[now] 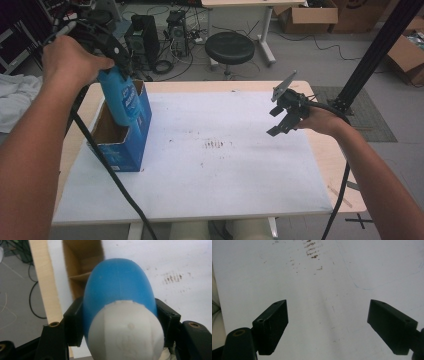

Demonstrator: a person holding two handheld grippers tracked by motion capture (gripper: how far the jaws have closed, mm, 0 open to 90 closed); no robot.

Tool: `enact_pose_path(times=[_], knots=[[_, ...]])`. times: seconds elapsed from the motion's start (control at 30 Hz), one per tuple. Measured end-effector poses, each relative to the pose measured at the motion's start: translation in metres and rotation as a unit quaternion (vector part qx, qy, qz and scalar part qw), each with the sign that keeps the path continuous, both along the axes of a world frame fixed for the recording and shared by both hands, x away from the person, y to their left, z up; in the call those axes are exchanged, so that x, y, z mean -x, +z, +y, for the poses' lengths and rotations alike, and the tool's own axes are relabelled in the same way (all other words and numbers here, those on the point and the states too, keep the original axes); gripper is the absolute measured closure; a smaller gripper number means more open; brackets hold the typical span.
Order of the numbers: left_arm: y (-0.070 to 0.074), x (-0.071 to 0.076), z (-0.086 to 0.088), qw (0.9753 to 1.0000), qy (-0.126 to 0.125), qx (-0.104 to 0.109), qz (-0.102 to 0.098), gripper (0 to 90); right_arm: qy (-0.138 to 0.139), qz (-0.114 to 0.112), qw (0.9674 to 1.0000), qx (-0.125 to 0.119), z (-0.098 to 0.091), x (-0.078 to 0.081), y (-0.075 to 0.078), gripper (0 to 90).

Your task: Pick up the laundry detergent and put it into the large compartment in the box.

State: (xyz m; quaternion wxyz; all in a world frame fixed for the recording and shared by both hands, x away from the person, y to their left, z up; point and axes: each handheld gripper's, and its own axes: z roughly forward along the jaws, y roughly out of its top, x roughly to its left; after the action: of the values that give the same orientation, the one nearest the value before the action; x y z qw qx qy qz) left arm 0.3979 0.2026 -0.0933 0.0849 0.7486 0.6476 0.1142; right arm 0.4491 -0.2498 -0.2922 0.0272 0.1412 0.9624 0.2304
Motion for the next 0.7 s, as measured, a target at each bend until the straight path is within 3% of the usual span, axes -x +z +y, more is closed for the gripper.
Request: enact_pose_path(times=[0.3,0.7], knots=[[-0.016,-0.001,0.023,0.9995,0.031,-0.008,-0.002,38.0,-0.003,0.0,1.0,-0.001,-0.001,0.0,0.0,16.5],[-0.068,-0.008,0.034,0.9993,0.034,-0.013,0.003,38.0,-0.007,0.004,1.0,0.004,0.001,0.001,-0.001,16.5]])
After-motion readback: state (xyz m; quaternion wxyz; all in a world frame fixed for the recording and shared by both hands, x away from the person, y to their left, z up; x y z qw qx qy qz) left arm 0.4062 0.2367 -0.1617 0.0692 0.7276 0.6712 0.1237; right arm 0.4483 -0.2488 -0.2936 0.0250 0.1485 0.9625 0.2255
